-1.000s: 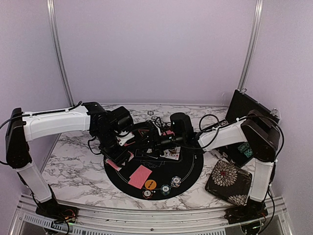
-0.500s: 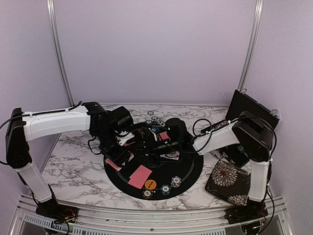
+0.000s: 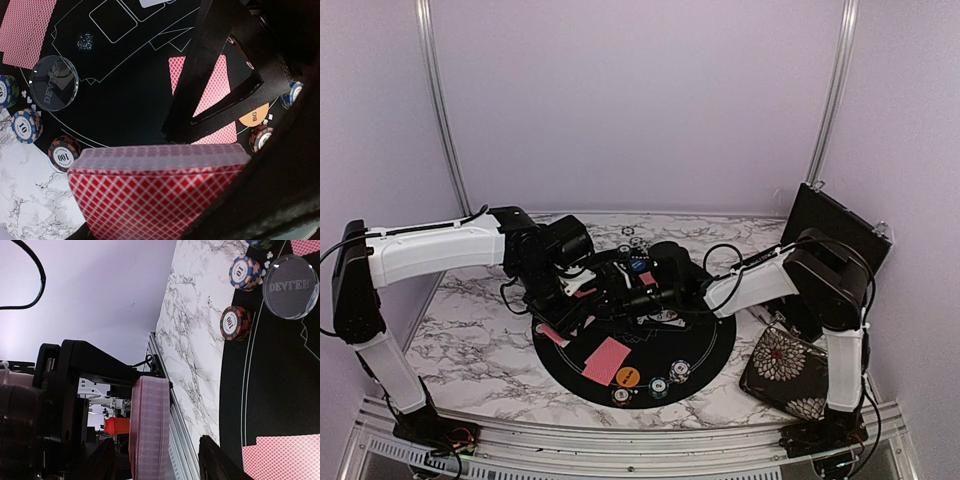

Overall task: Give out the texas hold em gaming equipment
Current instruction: Pick up the poker card from the face-down deck piles.

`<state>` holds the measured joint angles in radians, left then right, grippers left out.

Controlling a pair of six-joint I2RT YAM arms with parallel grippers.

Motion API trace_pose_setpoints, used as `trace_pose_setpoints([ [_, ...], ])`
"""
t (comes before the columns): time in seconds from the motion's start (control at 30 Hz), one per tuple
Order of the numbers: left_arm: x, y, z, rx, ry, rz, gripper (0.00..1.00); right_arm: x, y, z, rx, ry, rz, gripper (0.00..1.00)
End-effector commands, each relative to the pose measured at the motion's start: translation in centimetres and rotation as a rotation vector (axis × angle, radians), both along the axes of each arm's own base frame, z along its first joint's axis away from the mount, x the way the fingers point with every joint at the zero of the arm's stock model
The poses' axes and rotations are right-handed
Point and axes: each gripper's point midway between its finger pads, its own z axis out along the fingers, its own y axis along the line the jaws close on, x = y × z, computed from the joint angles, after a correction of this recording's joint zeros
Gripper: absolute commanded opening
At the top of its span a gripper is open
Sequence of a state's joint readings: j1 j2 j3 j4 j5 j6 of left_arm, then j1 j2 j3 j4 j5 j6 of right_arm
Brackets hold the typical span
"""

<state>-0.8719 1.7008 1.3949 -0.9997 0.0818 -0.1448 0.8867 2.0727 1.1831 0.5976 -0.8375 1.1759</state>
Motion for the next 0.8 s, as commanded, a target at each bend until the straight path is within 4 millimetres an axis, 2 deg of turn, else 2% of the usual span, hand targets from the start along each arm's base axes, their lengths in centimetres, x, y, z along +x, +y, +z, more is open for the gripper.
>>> trace_pose_setpoints([
  [0.0,-0.1,-0.2,0.5,0.001,0.003,-0.02,0.44,0.0,1.0,1.0,0.03,-0.029,0.019,0.53],
  [0.53,0.0,-0.2,0.7,0.0,-0.003,-0.024,0.44,-0.4,1.1,-0.8,-0.026,-0.024,0.031,0.41],
  [0.77,-0.2,0.1,0.7,0.002,-0.004,-0.023,0.44,0.3,0.4,-1.4,-0.053,-0.032,0.0,0.38],
])
